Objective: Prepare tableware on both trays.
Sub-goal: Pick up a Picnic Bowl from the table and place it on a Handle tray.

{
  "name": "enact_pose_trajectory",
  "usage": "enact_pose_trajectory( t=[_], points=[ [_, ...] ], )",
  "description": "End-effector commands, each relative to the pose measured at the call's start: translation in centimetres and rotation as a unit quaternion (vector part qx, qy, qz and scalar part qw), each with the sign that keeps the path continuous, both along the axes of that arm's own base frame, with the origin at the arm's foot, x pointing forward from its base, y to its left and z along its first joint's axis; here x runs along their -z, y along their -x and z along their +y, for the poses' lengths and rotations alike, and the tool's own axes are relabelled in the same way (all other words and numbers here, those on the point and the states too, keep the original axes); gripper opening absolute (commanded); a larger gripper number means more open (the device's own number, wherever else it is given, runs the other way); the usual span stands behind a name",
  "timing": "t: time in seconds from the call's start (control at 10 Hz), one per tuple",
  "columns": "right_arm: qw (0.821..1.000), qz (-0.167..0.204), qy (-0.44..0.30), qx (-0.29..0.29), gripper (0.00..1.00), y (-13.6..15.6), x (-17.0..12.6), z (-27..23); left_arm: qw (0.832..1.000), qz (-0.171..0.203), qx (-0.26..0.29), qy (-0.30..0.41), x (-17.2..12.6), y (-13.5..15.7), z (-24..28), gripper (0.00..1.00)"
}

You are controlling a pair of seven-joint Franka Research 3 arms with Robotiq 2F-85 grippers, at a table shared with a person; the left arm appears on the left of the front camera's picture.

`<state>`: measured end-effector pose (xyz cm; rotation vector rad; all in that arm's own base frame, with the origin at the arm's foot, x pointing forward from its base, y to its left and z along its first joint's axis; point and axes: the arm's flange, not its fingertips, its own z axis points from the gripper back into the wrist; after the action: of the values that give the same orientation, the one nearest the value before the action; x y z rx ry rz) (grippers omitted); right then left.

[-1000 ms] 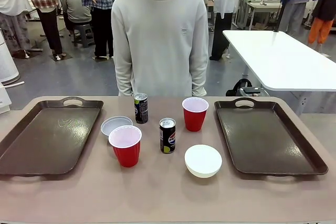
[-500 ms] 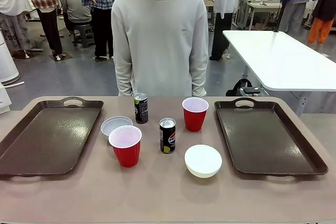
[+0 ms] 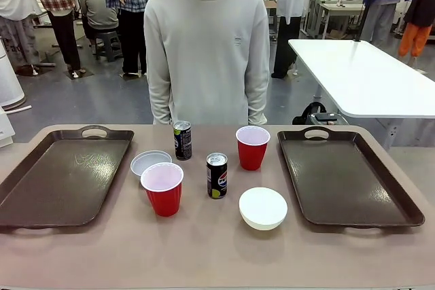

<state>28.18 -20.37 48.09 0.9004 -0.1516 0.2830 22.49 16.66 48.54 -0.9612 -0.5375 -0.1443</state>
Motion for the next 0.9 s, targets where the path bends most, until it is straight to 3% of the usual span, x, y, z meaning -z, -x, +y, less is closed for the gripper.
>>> enact_pose_trajectory(
  t=[0.0, 0.8],
  points=[
    [1.000, 0.011, -0.006, 0.007, 1.00, -0.02, 0.11, -0.09, 1.000, 0.004, -0.002, 0.011, 0.62, -0.12, 0.39, 1.00],
    [1.000, 0.011, -0.006, 0.007, 1.00, -0.02, 0.11, -0.09, 1.000, 0.004, -0.002, 0.011, 0.62, -0.12, 0.39, 1.00]
  ],
)
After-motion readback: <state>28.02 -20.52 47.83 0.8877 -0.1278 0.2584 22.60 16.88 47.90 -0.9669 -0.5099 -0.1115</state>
